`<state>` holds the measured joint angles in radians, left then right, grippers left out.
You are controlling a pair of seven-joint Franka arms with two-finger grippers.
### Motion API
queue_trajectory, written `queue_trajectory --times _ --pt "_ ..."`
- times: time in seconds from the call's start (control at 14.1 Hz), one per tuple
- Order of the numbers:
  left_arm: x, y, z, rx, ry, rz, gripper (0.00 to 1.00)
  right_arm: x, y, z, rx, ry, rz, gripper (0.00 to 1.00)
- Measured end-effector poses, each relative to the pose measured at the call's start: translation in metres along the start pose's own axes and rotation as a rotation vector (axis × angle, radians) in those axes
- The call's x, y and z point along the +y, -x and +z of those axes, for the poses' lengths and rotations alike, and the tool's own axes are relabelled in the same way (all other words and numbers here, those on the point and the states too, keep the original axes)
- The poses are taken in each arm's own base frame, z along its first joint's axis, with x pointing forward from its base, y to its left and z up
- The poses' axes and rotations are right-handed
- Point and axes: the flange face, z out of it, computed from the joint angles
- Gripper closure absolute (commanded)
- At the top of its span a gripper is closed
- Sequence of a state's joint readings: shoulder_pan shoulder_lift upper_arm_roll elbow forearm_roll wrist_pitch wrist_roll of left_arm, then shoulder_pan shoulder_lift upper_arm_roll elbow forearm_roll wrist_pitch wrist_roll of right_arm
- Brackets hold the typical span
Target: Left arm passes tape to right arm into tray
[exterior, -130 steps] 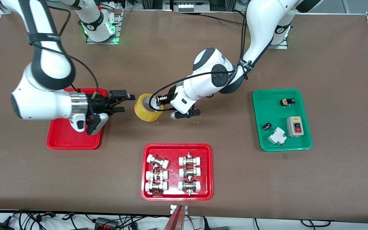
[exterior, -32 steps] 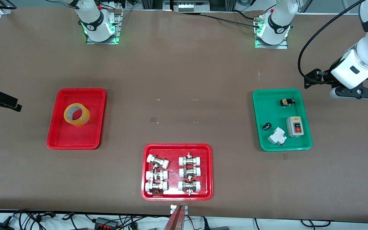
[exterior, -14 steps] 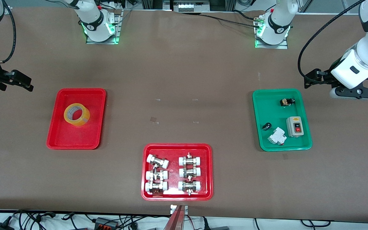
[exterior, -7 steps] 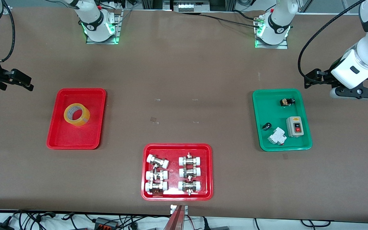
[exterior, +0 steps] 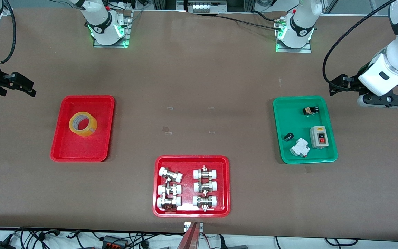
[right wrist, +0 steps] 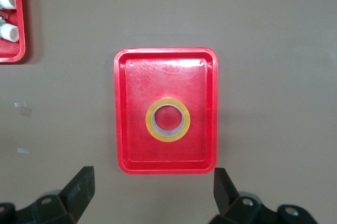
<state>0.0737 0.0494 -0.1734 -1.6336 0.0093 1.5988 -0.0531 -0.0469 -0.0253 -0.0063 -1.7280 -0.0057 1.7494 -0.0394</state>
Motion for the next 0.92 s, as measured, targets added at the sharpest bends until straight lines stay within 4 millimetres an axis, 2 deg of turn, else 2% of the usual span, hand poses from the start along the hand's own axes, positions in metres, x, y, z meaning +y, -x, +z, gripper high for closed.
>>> queue_trajectory --times 0.92 --pt "-0.0011 0.0 0.0 0.0 0.0 -0.002 0.0 -0.0014 0.009 -0.005 -0.034 -0.001 -0.003 0.0"
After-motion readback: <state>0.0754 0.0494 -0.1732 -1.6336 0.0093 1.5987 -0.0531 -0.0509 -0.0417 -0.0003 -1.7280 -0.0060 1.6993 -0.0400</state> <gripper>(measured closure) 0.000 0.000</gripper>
